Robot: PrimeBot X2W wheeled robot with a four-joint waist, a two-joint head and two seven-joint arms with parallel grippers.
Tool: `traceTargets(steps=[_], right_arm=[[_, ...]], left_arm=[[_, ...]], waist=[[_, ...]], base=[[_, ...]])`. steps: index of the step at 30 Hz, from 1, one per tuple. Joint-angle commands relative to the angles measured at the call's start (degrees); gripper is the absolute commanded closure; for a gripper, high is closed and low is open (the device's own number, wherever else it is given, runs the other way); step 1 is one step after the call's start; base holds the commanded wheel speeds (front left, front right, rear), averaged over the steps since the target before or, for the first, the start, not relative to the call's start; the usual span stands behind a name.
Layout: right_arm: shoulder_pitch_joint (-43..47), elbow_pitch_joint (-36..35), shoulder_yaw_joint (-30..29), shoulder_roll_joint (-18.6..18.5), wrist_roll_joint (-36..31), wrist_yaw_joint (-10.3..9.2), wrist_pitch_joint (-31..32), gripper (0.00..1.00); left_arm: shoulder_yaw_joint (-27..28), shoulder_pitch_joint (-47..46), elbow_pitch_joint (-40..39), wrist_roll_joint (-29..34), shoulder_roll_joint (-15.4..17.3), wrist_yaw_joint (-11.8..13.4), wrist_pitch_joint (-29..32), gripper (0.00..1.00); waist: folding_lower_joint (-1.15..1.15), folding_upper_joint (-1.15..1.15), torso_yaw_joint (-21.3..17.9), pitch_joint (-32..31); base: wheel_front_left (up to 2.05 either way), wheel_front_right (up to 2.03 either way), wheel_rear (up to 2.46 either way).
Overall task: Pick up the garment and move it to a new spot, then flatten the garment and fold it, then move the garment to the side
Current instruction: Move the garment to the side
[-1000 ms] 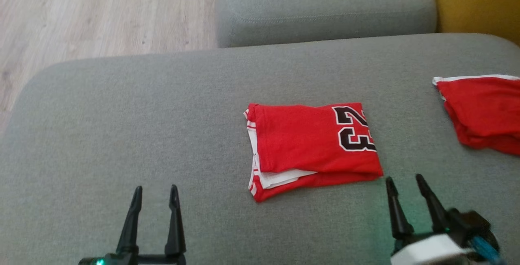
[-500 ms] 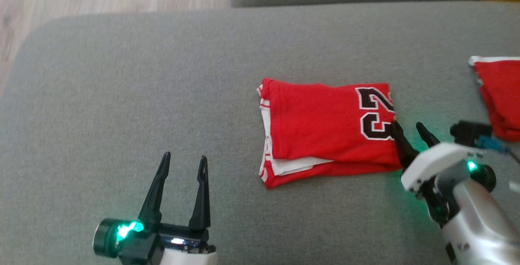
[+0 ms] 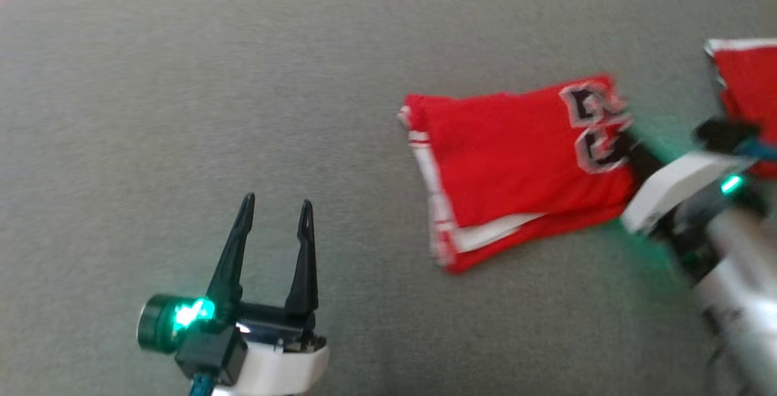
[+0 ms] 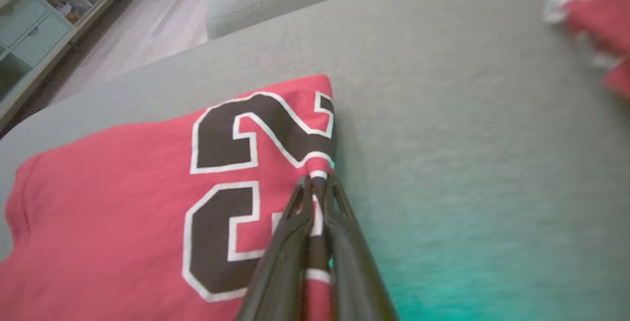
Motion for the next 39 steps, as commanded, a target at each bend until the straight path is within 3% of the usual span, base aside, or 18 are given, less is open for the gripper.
traceTargets(steps=[1, 5, 11, 17, 18, 19, 20, 25, 29, 30, 32, 39], right_arm=[[-2.7, -2.2, 0.3, -3.3, -0.5, 0.37, -0.9, 1.00], [-6.3, -5.0, -0.2, -10.5, -1.1, 0.37, -0.4, 1.00], [-8.9, -8.0, -4.0, -20.3, -3.1, 0.37, 1.3, 1.00], [-8.1, -10.8, -11.5, -26.4, -5.3, 0.37, 3.7, 1.00], [-7.7, -11.0, -12.8, -26.5, -5.8, 0.37, 4.1, 0.95], [-7.1, -11.2, -14.1, -26.5, -6.6, 0.37, 4.4, 0.00], [-7.1, -11.2, -14.1, -26.5, -6.6, 0.37, 4.4, 0.00], [-2.7, -14.4, -19.2, -22.3, -11.2, 0.37, 2.8, 0.00], [2.7, -18.8, -20.4, -15.0, -14.7, 0.37, -0.1, 0.00], [5.7, -21.0, -19.5, -10.4, -15.4, 0.37, -1.5, 0.00], [8.9, -22.7, -17.5, -6.3, -15.7, 0.37, -2.9, 0.00], [17.6, -21.3, -10.6, 4.4, -19.9, 0.37, -15.5, 0.00]], left_arm=[[1.5, -2.4, -2.2, 0.6, -0.2, -0.3, -0.3, 0.00], [1.0, -4.6, -2.0, 1.6, -0.2, -2.2, -0.3, 0.00], [2.5, -7.0, -2.1, 2.7, -0.2, -3.0, -0.3, 0.00], [3.7, -9.2, -1.9, 3.5, -0.2, -3.8, -0.3, 0.00], [3.8, -9.3, -1.8, 3.5, -0.2, -3.9, -0.3, 0.00], [3.8, -9.5, -1.5, 3.5, -0.2, -4.0, -0.3, 0.00], [3.8, -9.5, -1.5, 3.5, -0.2, -4.0, -0.3, 0.00], [3.8, -9.8, -1.0, 2.3, -0.2, -3.4, -0.3, 0.00], [3.7, -8.7, 0.7, 1.5, -0.2, -2.3, -0.3, 0.00], [3.2, -8.0, 2.8, 1.2, -0.2, -2.4, -0.3, 0.00], [2.9, -7.4, 4.0, 0.3, -0.2, -1.9, -0.3, 0.00], [1.3, -5.1, 4.8, -2.9, -0.2, -0.4, -0.3, 0.00]], waist=[[-0.01, 0.00, -2.6, 2.5], [-0.01, 0.00, -5.6, 5.7], [-0.01, 0.00, -8.9, 9.9], [-0.01, 0.00, -10.6, 12.6], [-0.01, 0.00, -10.7, 12.6], [-0.01, 0.00, -10.8, 12.5], [-0.01, 0.00, -10.8, 12.5], [-0.01, 0.00, -10.3, 10.4], [-0.01, 0.00, -9.3, 7.4], [-0.01, 0.00, -8.5, 5.5], [-0.01, 0.00, -7.6, 3.6], [-0.01, 0.00, -4.0, -3.4]], base=[[0.00, 0.00, 0.00], [0.00, 0.00, 0.00], [0.00, 0.00, 0.00], [0.00, 0.00, 0.00], [0.00, 0.00, 0.00], [0.00, 0.00, 0.00], [0.00, 0.00, 0.00], [0.00, 0.00, 0.00], [0.00, 0.00, 0.00], [0.00, 0.00, 0.00], [0.00, 0.00, 0.00], [0.00, 0.00, 0.00]])
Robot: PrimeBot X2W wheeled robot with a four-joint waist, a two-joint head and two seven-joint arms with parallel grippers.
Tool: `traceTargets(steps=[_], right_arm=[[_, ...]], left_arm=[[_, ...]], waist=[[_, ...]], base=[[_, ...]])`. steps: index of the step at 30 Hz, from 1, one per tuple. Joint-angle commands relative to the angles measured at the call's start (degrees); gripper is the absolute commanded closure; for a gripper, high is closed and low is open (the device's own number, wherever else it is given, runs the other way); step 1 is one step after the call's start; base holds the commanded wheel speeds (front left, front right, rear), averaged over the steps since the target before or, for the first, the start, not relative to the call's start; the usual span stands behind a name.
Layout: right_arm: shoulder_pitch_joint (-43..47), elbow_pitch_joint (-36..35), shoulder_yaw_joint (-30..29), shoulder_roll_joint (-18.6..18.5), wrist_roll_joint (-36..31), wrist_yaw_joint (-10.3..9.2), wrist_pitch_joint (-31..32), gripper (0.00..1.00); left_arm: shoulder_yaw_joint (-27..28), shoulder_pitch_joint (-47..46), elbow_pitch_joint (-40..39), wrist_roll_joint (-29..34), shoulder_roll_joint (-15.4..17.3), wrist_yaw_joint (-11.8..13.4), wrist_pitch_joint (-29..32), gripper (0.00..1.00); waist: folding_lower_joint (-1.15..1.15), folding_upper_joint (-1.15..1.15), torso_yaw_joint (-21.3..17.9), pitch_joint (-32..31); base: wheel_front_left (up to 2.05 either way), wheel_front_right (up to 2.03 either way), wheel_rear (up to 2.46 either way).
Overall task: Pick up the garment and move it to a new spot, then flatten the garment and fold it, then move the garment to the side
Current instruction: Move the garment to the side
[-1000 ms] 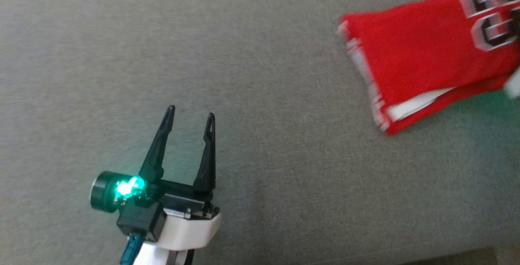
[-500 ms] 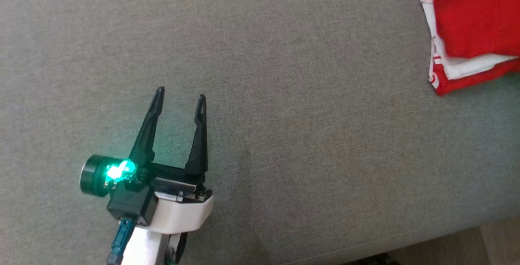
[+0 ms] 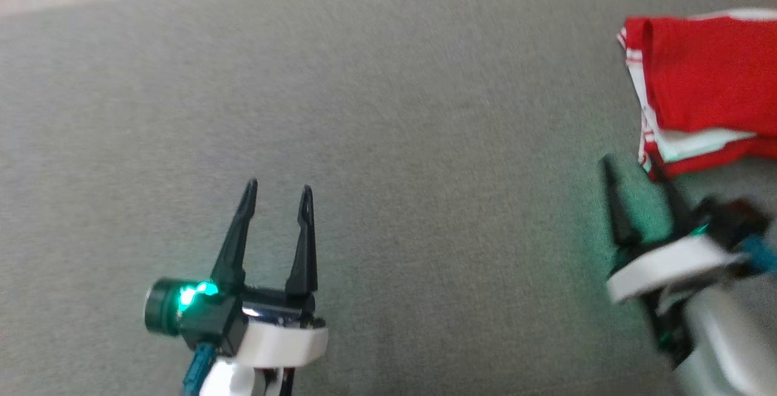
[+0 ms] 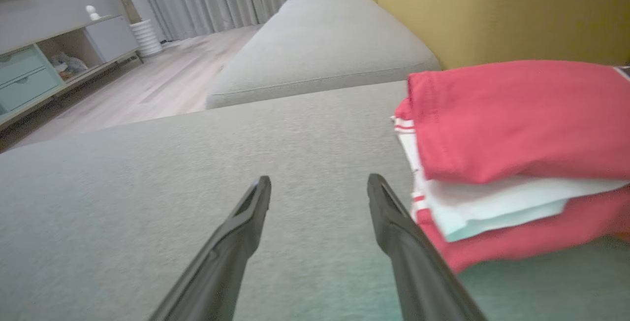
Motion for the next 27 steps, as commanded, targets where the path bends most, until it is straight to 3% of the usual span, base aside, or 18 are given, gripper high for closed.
traceTargets(steps=[1, 4, 12, 18, 27], right_arm=[[0.7, -0.9, 2.0, 0.3, -1.8, 0.37, -2.8, 0.00], [2.7, -0.9, 3.2, 2.6, -5.2, 0.37, -4.5, 0.00], [12.9, -13.9, -3.3, 8.5, -15.3, 0.37, -4.6, 0.00], [18.3, -18.4, -4.8, 10.1, -18.1, 0.37, -4.7, 0.00], [19.7, -18.3, -4.7, 10.9, -19.0, 0.37, -4.7, 0.00]], left_arm=[[1.2, 0.6, -1.5, -0.7, -0.2, 0.6, -0.3, 0.00], [1.5, 3.0, -0.2, -4.1, -0.2, 1.7, -0.3, 0.00], [5.6, 8.5, -6.0, -2.0, -0.2, 3.9, -0.3, 0.00], [7.4, 13.1, -7.2, -1.0, -0.2, 3.2, -0.3, 0.00], [8.4, 13.6, -6.4, 0.2, -0.2, 2.1, -0.3, 0.00]], waist=[[0.01, 0.00, 2.7, -4.0], [0.01, 0.00, 3.9, -6.7], [0.01, 0.00, 4.9, -12.6], [0.01, 0.00, 4.8, -14.6], [0.01, 0.00, 5.2, -15.4]], base=[[0.00, 0.00, 0.00], [0.00, 0.00, 0.00], [0.00, 0.00, 0.00], [0.00, 0.00, 0.00], [0.00, 0.00, 0.00]])
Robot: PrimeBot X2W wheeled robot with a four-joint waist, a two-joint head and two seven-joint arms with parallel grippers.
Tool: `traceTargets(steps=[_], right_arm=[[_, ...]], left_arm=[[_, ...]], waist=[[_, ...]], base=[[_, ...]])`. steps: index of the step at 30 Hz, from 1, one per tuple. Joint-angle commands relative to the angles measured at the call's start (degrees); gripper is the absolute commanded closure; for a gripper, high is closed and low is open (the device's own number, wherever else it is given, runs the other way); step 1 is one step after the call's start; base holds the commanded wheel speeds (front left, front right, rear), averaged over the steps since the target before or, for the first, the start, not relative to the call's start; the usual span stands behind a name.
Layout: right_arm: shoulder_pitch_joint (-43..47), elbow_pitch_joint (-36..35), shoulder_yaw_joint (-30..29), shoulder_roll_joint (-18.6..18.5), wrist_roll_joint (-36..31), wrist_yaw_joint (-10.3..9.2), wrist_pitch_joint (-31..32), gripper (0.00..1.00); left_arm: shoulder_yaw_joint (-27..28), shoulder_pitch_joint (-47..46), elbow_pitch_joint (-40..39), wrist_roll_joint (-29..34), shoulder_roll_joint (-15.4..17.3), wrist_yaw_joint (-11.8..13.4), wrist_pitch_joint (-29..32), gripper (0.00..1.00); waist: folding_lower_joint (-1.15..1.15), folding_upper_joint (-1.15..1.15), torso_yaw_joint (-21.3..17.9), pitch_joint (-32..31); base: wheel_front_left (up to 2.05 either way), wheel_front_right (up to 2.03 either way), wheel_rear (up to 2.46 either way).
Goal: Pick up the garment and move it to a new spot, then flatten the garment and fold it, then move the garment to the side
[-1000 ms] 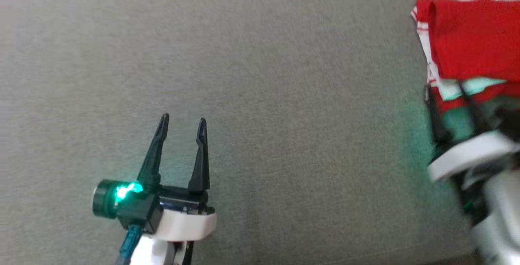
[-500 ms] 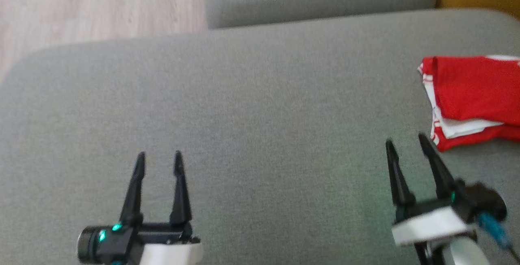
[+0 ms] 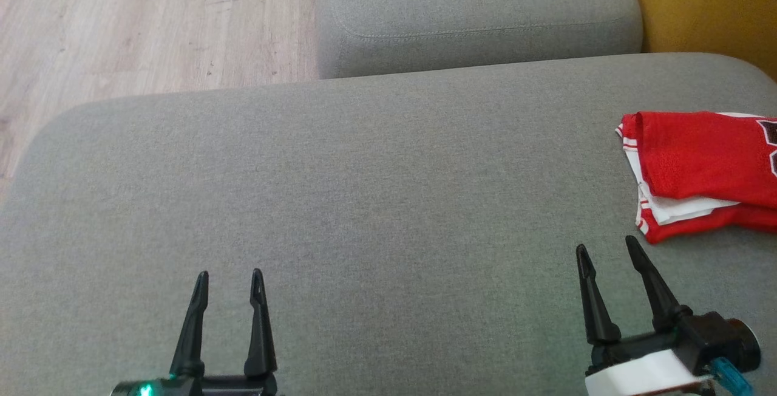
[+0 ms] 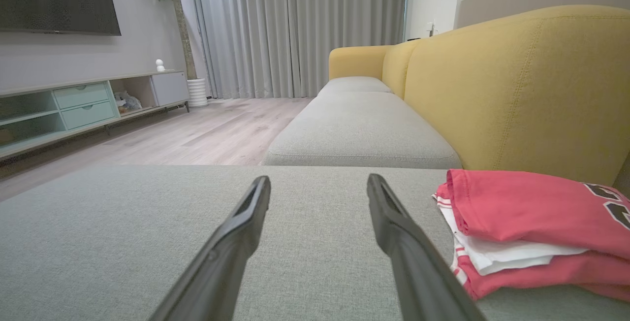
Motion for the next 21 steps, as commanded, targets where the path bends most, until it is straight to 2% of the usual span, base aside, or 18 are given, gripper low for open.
traceTargets(steps=[1, 13, 14, 21], right_arm=[[-1.3, -1.7, 1.1, 0.0, -0.2, 0.37, -0.6, 0.00], [-1.3, -1.3, 0.2, 0.3, -0.3, 0.37, -0.6, 0.00], [0.0, 0.3, -1.0, 0.6, 0.0, 0.00, 0.0, 1.00], [0.5, 4.0, -0.8, 0.5, 2.0, 0.00, 0.3, 1.00]], left_arm=[[2.2, -2.2, -1.5, 0.6, -0.3, -0.3, -0.3, 0.00], [2.1, -2.5, -1.8, 0.7, -0.3, -0.1, -0.3, 0.00], [0.3, 0.0, 0.2, 0.3, 0.0, -0.4, 0.0, 1.00], [0.3, 0.7, 3.9, -1.5, 0.1, -0.5, 0.3, 1.00]], waist=[[0.01, 0.00, 0.1, 0.0], [0.01, 0.00, 0.7, 0.5], [0.01, 0.00, 0.7, 0.5], [0.02, 0.00, 0.7, 0.6]], base=[[0.00, 0.00, 0.00], [0.00, 0.00, 0.00], [0.00, 0.00, 0.00], [0.00, 0.00, 0.00]])
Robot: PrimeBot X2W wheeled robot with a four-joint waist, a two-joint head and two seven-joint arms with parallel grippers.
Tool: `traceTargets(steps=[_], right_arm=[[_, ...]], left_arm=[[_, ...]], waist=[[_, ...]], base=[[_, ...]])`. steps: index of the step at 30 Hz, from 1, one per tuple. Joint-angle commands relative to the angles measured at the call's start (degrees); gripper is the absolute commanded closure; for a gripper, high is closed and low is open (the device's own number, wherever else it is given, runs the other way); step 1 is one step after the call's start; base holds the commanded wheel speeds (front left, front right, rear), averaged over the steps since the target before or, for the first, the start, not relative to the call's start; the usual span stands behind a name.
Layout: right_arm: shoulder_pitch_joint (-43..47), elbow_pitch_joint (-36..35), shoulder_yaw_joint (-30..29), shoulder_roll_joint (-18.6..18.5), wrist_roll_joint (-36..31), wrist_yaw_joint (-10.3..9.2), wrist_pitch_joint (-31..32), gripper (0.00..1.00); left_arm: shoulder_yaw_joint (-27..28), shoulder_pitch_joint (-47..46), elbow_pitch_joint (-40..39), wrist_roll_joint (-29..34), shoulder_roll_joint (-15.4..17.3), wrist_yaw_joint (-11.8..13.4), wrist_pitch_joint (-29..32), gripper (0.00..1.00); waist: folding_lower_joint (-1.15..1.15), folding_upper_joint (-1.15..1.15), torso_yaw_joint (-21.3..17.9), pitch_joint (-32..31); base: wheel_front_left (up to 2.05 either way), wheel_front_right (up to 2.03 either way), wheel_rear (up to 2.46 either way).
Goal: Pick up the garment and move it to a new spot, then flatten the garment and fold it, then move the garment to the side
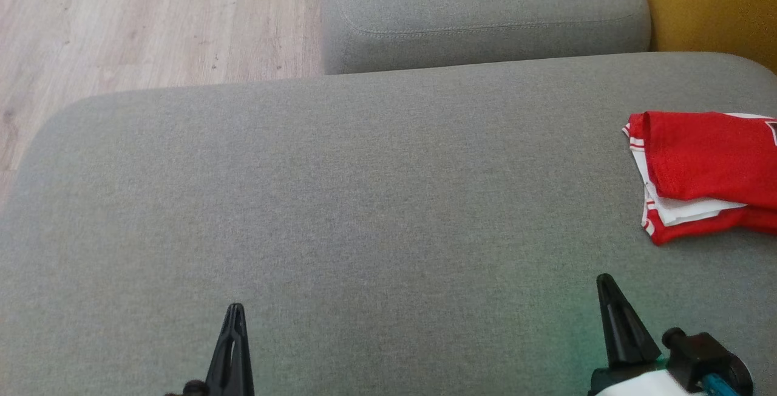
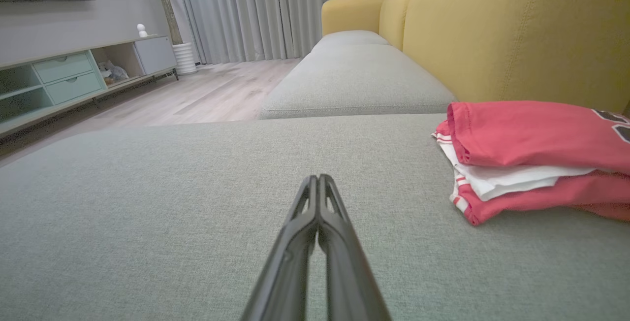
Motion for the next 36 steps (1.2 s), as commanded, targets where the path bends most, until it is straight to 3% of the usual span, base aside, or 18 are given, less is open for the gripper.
traceTargets(steps=[1, 36], right_arm=[[-1.1, -1.7, -0.1, -0.2, 2.3, 0.01, 0.2, 1.00], [-5.6, 0.2, -1.3, -1.4, 28.6, 0.12, 4.7, 1.00]], left_arm=[[0.3, -1.0, -1.8, -2.1, 0.1, -0.2, 0.2, 1.00], [3.8, -6.6, 2.5, -27.0, 1.3, -4.3, 4.8, 1.00]], waist=[[0.00, 0.00, 0.0, 0.0], [0.00, 0.00, -0.3, 0.2]], base=[[0.00, 0.00, 0.00], [0.00, 0.00, 0.00]])
